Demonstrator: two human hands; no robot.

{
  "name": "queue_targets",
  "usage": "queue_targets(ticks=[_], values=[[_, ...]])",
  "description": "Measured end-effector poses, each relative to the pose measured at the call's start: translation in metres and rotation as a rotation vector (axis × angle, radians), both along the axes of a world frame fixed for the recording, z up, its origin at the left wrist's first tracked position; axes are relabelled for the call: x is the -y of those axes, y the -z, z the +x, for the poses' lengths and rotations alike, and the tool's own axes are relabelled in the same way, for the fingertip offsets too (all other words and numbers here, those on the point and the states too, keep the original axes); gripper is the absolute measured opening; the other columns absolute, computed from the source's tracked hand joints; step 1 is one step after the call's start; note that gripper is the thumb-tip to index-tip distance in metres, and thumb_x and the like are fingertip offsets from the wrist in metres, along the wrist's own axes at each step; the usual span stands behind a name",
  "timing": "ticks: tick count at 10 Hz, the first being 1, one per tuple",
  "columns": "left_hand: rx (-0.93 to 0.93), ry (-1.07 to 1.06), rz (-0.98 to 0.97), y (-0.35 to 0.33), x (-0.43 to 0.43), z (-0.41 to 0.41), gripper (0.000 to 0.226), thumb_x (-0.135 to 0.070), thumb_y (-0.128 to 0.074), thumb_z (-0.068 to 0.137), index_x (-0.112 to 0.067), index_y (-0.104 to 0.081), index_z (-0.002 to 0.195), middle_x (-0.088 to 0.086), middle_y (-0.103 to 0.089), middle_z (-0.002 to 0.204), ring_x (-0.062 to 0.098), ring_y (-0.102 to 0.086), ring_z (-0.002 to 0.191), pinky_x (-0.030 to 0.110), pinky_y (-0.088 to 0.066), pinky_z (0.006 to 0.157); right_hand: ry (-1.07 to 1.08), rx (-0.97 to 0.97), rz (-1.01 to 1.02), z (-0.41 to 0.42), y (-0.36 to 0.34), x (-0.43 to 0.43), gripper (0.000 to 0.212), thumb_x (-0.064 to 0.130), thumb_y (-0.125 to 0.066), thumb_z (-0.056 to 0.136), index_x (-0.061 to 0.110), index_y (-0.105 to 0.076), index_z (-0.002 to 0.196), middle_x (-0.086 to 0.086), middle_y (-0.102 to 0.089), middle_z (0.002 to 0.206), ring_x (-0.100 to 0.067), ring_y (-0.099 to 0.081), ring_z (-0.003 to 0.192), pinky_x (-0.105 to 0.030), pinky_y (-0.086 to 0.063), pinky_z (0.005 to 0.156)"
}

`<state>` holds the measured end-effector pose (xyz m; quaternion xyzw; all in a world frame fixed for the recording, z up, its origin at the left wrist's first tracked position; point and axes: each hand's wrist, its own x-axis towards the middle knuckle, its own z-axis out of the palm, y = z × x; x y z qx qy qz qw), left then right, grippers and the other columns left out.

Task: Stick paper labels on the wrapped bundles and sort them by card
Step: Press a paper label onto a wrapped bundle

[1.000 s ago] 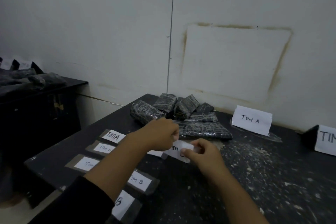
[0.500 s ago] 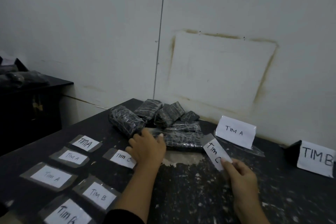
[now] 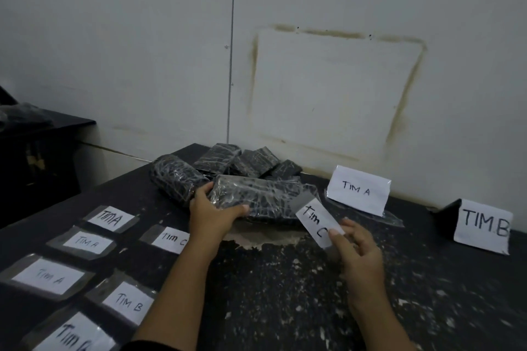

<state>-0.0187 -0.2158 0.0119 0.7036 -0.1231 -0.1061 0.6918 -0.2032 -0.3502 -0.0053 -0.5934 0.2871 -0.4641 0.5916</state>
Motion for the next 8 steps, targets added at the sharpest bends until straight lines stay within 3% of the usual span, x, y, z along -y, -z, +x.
queue_targets(ticks=[1, 2, 3, 4, 5, 6, 7, 8], values=[[-0.067, 0.138, -0.132, -0.003, -0.006, 0.0, 0.081, 0.001, -0.081, 0.066, -0.024, -0.038, 0.131, 0.0, -0.044, 0.12, 0.023, -0.052, 0.104, 0.036, -0.051, 0.08, -0.021, -0.024, -0.038, -0.005, -0.004, 0.009, 0.006, 0.008, -0.067, 0.081, 0.011, -0.067, 0.076, 0.001, -0.048, 0.132, -0.019, -0.05, 0.115, -0.037, -0.048, 0.09], [-0.176, 0.297, -0.184, -0.007, -0.01, -0.003, 0.076, 0.007, -0.077, 0.067, -0.029, -0.038, 0.122, 0.003, -0.05, 0.112, 0.023, -0.057, 0.093, 0.04, -0.055, 0.075, -0.099, -0.057, -0.067, -0.011, -0.016, 0.018, 0.006, 0.008, -0.068, 0.08, 0.004, -0.068, 0.085, 0.009, -0.042, 0.138, -0.006, -0.05, 0.109, -0.022, -0.047, 0.079], [-0.205, 0.484, -0.147, -0.007, -0.007, -0.01, 0.085, 0.012, -0.074, 0.068, -0.039, -0.038, 0.125, 0.01, -0.05, 0.125, 0.03, -0.061, 0.1, 0.045, -0.058, 0.075, -0.178, -0.106, -0.104, -0.013, -0.024, 0.024, 0.009, 0.01, -0.07, 0.079, 0.005, -0.067, 0.085, 0.01, -0.046, 0.136, -0.013, -0.048, 0.118, -0.029, -0.042, 0.088], [-0.121, 0.603, -0.061, -0.006, -0.004, -0.017, 0.091, 0.009, -0.076, 0.068, -0.049, -0.042, 0.129, 0.006, -0.045, 0.131, 0.03, -0.057, 0.111, 0.047, -0.056, 0.085, -0.231, -0.258, -0.193, -0.015, -0.024, 0.021, 0.063, 0.034, -0.077, 0.067, 0.028, -0.049, 0.122, 0.02, -0.069, 0.093, -0.017, -0.051, 0.118, -0.05, -0.024, 0.112], [-0.021, 0.584, 0.036, -0.005, -0.002, -0.017, 0.078, 0.007, -0.077, 0.066, -0.045, -0.053, 0.119, 0.003, -0.052, 0.125, 0.027, -0.058, 0.109, 0.047, -0.054, 0.09, -0.239, -0.386, -0.271, -0.019, -0.02, 0.024, 0.053, 0.025, -0.073, 0.075, 0.006, -0.054, 0.12, 0.056, -0.049, 0.075, 0.029, -0.042, 0.098, -0.052, 0.007, 0.115], [0.0, 0.536, 0.113, -0.003, 0.0, -0.018, 0.071, 0.006, -0.078, 0.06, -0.036, -0.053, 0.112, 0.01, -0.06, 0.111, 0.027, -0.063, 0.095, 0.041, -0.058, 0.079, -0.219, -0.432, -0.336, -0.024, -0.023, 0.017, 0.043, 0.018, -0.069, 0.079, 0.0, -0.057, 0.117, 0.062, -0.04, 0.068, 0.045, -0.028, 0.071, -0.045, 0.019, 0.112], [0.053, 0.493, 0.162, -0.005, 0.004, -0.029, 0.061, 0.006, -0.069, 0.07, -0.027, -0.044, 0.115, 0.007, -0.056, 0.1, 0.017, -0.057, 0.077, 0.024, -0.051, 0.056, -0.177, -0.481, -0.402, -0.023, -0.015, 0.02, 0.023, 0.024, -0.072, 0.077, 0.012, -0.066, 0.095, 0.058, -0.044, 0.089, 0.046, -0.021, 0.083, -0.046, 0.021, 0.112], [0.007, 0.458, 0.137, -0.004, 0.011, -0.036, 0.054, 0.005, -0.06, 0.077, -0.026, -0.042, 0.117, 0.007, -0.054, 0.101, 0.017, -0.056, 0.073, 0.027, -0.049, 0.057, -0.103, -0.543, -0.456, -0.023, -0.011, 0.021, 0.014, 0.03, -0.074, 0.073, 0.021, -0.065, 0.067, 0.031, -0.039, 0.129, 0.023, -0.02, 0.114, -0.046, 0.02, 0.112]])
